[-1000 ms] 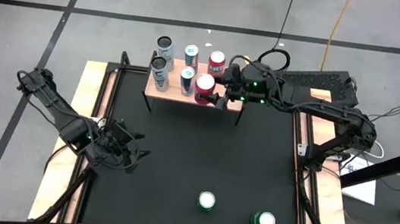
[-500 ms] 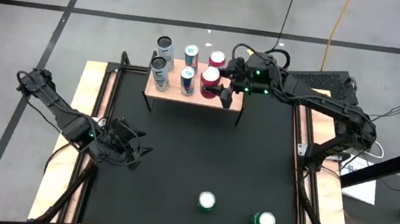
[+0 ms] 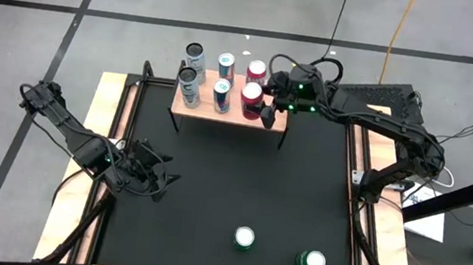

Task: Place canned beverage on shelf
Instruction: Put the orange soda can, aligned with the other orange soda can on the shelf

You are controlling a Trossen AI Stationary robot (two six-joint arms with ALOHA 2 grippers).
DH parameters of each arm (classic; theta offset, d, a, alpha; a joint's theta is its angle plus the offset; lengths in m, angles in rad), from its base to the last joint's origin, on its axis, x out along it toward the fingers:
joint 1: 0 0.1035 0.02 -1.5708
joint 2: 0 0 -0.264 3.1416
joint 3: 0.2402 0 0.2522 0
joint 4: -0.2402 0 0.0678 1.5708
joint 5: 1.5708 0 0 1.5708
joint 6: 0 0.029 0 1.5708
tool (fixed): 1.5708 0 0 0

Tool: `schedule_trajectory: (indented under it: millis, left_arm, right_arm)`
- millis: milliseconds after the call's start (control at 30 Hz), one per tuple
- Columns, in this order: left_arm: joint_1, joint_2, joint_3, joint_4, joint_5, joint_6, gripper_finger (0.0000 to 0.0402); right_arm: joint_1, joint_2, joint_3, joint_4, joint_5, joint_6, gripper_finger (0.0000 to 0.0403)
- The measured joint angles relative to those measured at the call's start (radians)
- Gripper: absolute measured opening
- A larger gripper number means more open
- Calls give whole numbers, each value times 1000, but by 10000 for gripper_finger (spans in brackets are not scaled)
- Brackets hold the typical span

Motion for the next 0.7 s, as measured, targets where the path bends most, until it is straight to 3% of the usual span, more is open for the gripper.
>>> schedule_trajectory:
  millis: [700]
  left_arm:
    - [0, 0, 0, -1, 31, 6, 299]
  right_arm:
    - [-27, 0, -177, 239, -29, 33, 284]
